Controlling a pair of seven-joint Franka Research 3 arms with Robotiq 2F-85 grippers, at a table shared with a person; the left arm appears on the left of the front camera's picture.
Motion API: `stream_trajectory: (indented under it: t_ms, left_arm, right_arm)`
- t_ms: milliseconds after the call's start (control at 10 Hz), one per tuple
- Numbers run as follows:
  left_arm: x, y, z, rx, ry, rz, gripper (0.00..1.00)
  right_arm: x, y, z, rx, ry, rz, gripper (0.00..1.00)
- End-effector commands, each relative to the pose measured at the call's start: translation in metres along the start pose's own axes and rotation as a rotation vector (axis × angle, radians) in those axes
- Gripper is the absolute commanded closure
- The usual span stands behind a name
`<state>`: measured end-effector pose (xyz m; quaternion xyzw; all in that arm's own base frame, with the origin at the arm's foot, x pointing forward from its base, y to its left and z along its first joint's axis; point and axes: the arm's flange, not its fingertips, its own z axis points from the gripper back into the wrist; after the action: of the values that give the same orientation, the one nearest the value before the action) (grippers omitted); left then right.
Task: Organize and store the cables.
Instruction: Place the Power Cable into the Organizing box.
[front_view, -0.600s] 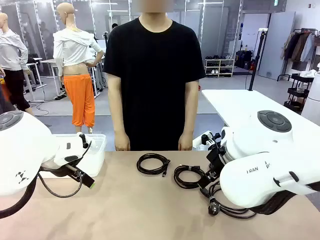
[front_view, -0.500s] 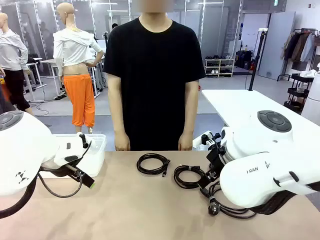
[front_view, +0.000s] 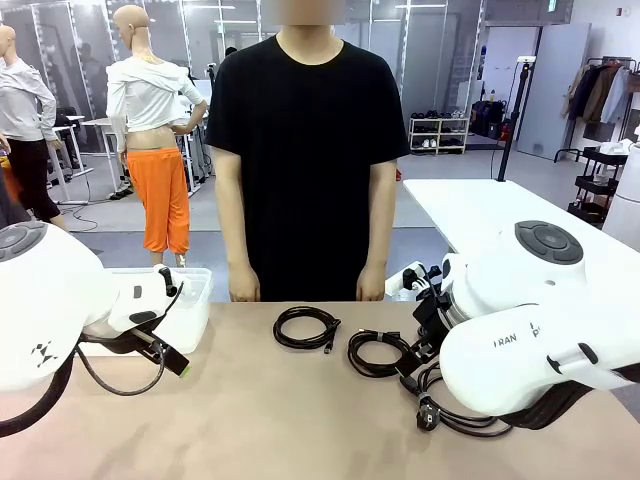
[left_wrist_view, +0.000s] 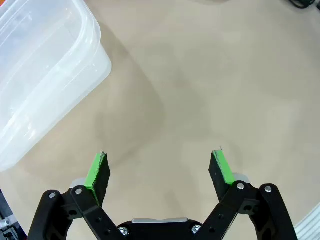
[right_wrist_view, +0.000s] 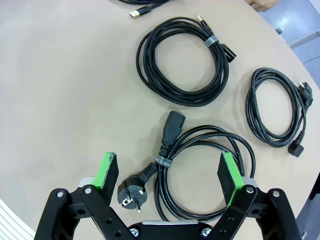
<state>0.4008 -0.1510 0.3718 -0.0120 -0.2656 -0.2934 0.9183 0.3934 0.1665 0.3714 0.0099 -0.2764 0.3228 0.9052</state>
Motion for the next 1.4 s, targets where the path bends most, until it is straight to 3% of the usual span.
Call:
stream_trajectory:
  t_ms: [0,300,500,600,700,800,1000,1300]
  left_arm:
    - [0.000,0.000,0.000,0.000,0.000,0.001,0.00]
    - [0.000,0.000,0.000,0.000,0.000,0.000,0.00]
    - [0.030,0.011,0.061,-0.098,-0.032,-0.100,0.00]
    - [0.040,0.025,0.088,-0.146,-0.021,-0.145,0.00]
    - [0.047,0.043,0.113,-0.193,0.015,-0.208,0.00]
    - [0.051,0.063,0.140,-0.209,-0.012,-0.270,0.00]
    - [0.031,0.105,0.187,-0.331,-0.048,-0.422,0.00]
    - [-0.034,0.167,0.225,-0.387,-0.219,-0.389,0.00]
  right_arm:
    - [0.000,0.000,0.000,0.000,0.000,-0.002,0.00]
    - [0.000,0.000,0.000,0.000,0.000,0.000,0.00]
    - [0.027,-0.043,0.058,0.103,-0.100,0.005,0.00]
    - [0.036,-0.064,0.078,0.132,-0.074,0.069,0.00]
    - [0.041,-0.085,0.100,0.234,-0.070,0.142,0.00]
    - [0.037,-0.107,0.122,0.322,-0.067,0.240,0.00]
    - [0.007,-0.148,0.156,0.389,-0.118,0.250,0.00]
    - [-0.072,-0.185,0.199,0.386,-0.215,0.216,0.00]
